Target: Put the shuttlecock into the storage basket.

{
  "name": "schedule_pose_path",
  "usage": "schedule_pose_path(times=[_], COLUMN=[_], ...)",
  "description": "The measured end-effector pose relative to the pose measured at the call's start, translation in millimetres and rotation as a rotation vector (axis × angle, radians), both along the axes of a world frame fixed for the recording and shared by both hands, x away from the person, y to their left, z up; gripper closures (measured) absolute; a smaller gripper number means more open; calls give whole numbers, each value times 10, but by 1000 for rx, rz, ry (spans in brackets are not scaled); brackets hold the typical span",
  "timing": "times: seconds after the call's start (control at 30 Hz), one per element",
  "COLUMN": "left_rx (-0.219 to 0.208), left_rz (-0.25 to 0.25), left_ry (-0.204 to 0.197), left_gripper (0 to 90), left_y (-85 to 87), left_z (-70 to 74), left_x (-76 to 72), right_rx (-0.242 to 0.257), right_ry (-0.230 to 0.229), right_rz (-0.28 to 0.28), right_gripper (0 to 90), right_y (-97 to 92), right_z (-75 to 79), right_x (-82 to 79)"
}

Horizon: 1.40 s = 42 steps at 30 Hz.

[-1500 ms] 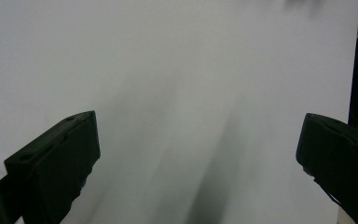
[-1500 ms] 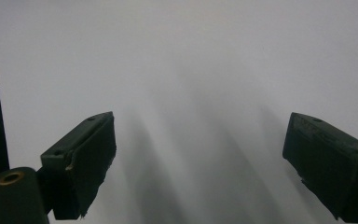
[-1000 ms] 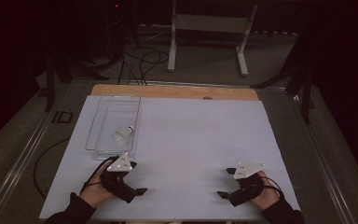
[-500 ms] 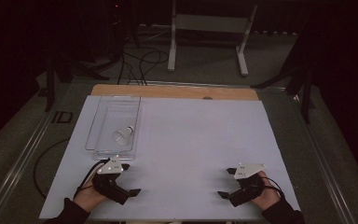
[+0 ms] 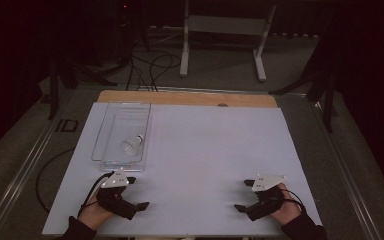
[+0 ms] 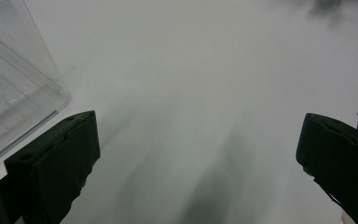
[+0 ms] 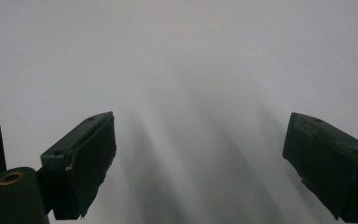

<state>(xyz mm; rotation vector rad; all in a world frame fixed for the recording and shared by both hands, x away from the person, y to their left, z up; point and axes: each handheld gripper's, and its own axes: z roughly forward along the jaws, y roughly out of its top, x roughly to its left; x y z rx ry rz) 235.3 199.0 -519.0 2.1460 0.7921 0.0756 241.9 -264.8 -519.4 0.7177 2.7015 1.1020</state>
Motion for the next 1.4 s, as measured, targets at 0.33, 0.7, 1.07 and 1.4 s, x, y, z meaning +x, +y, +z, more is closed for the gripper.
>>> schedule_pose_path(times=[0.33,0.7,1.07,1.4], left_rx=[19,-5,10,21], left_rz=[36,32,30,22], left_ry=[-11,-32,-45,-39], left_gripper=[2,1,2,2], left_y=[-43,-22,-45,-56], left_z=[-52,-49,-68,-89], left_x=[8,2,-13,-14], right_rx=[-12,-2,0,-7], right_ry=[-3,-3,2,3], right_rz=[0,-2,-11,-11], right_gripper=[94,93,94,94], right_y=[10,28,29,29], right_z=[-24,-39,-55,-70], right_x=[13,20,26,27])
